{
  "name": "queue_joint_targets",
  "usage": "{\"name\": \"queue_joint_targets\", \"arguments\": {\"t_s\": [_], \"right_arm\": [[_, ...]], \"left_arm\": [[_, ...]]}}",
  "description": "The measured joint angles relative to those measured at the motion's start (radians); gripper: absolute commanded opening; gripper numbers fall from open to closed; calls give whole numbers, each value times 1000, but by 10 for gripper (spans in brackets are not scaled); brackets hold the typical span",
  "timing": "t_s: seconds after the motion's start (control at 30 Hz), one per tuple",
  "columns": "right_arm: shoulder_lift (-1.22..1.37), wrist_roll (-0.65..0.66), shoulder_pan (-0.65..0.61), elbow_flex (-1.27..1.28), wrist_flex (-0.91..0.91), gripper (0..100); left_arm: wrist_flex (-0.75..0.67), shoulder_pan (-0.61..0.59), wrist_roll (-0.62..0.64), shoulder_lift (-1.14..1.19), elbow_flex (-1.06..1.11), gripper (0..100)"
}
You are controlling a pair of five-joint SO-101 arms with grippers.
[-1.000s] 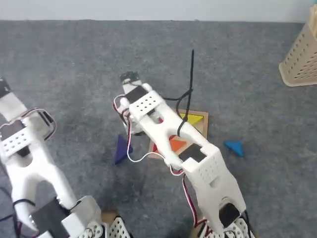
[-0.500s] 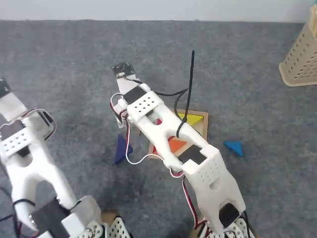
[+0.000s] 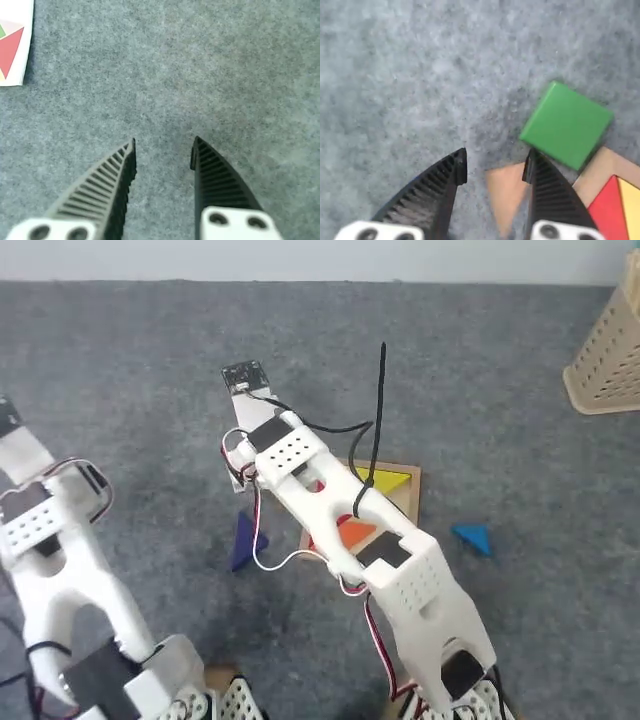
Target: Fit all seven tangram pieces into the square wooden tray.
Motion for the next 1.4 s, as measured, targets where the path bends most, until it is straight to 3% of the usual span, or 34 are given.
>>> {"name": "queue_joint_targets", "arguments": {"t_s": [0.53, 0.73, 1.0, 1.4], "right_arm": [[5, -63, 14, 3, 196, 185], [5, -60, 20, 3, 209, 71], [5, -60, 5, 3, 278, 197], [-32, -32, -34, 25, 354, 200]], "left_arm": [[0, 0, 0, 0, 0, 174], [0, 0, 0, 0, 0, 174], [0, 0, 0, 0, 0, 174], [0, 0, 0, 0, 0, 174]]}}
